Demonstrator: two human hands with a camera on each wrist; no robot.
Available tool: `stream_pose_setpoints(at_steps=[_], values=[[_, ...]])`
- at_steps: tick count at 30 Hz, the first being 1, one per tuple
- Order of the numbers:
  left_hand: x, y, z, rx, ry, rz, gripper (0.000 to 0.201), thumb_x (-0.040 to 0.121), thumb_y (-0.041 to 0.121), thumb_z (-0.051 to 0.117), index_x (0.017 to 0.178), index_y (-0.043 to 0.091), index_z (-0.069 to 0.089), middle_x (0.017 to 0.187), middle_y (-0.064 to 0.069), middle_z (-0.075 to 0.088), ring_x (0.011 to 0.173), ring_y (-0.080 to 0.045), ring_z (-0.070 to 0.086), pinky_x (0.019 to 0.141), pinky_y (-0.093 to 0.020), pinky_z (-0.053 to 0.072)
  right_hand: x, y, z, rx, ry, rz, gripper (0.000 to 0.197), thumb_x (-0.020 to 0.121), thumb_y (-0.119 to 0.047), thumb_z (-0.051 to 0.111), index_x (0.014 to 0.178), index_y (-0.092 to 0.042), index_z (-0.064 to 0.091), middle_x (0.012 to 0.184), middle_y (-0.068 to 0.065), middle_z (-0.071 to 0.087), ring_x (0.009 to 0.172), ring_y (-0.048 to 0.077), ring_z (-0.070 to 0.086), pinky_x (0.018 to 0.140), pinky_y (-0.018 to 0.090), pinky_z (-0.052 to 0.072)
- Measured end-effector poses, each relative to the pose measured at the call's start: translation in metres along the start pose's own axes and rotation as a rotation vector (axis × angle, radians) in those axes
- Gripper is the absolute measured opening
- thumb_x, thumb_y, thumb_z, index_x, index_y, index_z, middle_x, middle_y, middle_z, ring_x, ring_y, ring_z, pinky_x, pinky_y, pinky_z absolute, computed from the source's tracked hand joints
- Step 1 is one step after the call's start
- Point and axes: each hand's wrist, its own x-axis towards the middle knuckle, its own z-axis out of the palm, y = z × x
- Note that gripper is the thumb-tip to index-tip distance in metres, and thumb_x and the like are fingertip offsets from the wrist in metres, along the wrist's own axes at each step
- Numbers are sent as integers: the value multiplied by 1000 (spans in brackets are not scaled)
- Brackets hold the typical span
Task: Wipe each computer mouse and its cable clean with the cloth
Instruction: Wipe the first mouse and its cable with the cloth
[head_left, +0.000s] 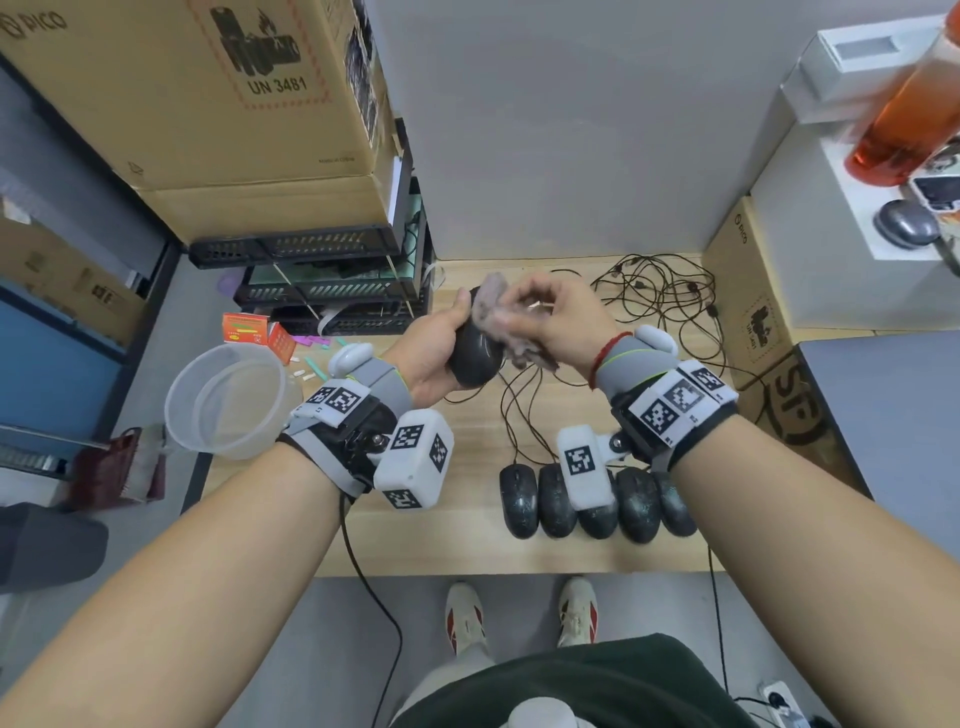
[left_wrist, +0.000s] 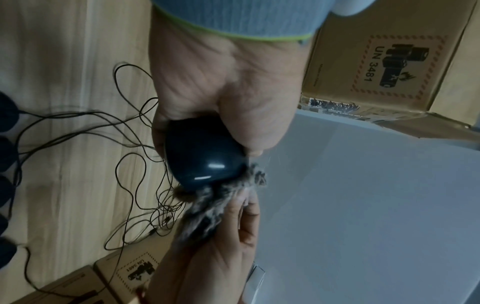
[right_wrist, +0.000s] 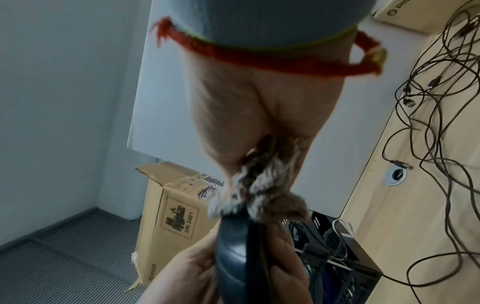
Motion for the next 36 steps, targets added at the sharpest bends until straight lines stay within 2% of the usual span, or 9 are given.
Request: stream_pose_setpoints(at_steps=[3,9,12,15,21,24,27,33,36], values=[[-1,1,2,-49,0,-3,45,106,51,37,118,17,63,83,-2,73,64,-16,67,61,-30,54,5,-3,2,-3,134,-46,13,86,-11,74,89,-15,63,85,2,60,53,12,56,42,17,42],[1,3,-4,-64,23,-34,60,106,56,32,129,9,60,117,-15,71,76,-25,73,56,-31,58,-14,-5,10,-139,-271,-18,21,77,-8,82,76,-17,63,66,18,63,41,19,58,36,20,39],[-1,0,-1,-62,6,-34,54,105,57,33,120,13,61,100,-11,69,66,-21,67,56,-29,55,-6,-5,10,-74,-135,-12,20,80,-7,79,74,-16,62,64,14,60,41,18,55,38,21,41],[-1,-1,6,-51,16,-6,48,106,54,35,125,17,59,87,-6,67,64,-18,62,64,-32,52,7,0,9,-50,87,-85,17,79,-17,80,77,-19,63,71,0,62,54,21,57,54,38,53],[6,6,-4,-55,36,-30,69,105,58,33,131,-2,56,113,-23,72,79,-32,74,57,-38,60,-6,7,16,-239,-221,-154,32,68,-8,88,72,-22,60,80,-7,58,55,13,62,54,26,50],[2,5,-3,-19,38,-22,61,105,56,33,123,4,59,98,-16,72,64,-23,70,53,-30,56,-1,12,10,-241,-116,-142,29,72,-15,86,71,-27,60,71,-11,59,53,-1,55,51,16,43],[1,2,-2,-13,13,-5,50,105,54,37,120,12,60,79,-7,69,56,-18,65,57,-30,54,4,11,6,-154,66,-110,25,79,-18,82,74,-27,59,67,-9,60,50,6,54,49,20,42],[4,0,-5,50,28,-9,59,103,58,38,122,8,63,101,-17,70,67,-25,68,61,-32,56,-12,0,10,-255,-239,-107,27,75,-13,84,74,-19,58,54,-12,58,45,-2,57,39,9,37],[2,-6,-5,47,-7,9,60,103,59,36,126,10,63,96,-12,69,63,-20,64,59,-30,54,-4,3,3,-112,-141,-32,22,81,-11,79,78,-14,58,47,-5,58,36,7,52,32,18,34]])
